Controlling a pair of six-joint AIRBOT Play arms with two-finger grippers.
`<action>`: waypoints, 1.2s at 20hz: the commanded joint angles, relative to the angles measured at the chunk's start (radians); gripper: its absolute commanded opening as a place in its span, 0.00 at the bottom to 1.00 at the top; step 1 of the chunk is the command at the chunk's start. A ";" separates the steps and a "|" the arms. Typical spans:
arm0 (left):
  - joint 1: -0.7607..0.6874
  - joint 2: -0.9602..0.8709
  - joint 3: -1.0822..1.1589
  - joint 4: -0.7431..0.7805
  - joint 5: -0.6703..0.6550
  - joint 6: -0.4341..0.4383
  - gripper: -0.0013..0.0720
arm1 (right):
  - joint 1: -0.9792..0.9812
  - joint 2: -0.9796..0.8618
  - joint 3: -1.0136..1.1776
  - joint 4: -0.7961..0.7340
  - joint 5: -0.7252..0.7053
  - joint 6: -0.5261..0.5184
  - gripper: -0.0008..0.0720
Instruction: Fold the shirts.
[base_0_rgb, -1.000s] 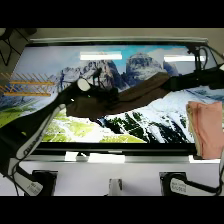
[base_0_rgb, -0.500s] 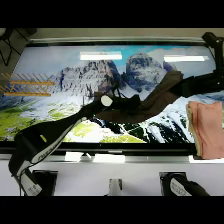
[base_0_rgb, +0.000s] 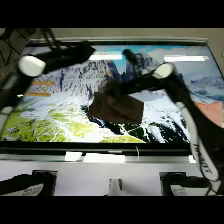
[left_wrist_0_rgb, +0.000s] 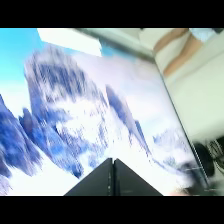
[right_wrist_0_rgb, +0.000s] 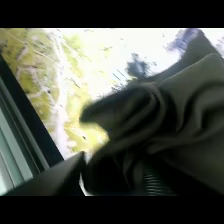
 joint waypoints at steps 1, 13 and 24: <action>0.087 0.190 0.000 0.138 -0.113 -0.025 0.07 | 0.135 -0.152 0.000 0.206 -0.087 -0.079 0.95; 0.098 0.278 0.000 0.187 -0.190 -0.024 0.07 | -0.539 0.005 -0.198 -0.398 0.274 0.081 0.93; 0.066 0.283 0.000 0.182 -0.199 -0.025 0.07 | -0.377 -0.200 -0.268 -0.066 0.082 0.077 0.72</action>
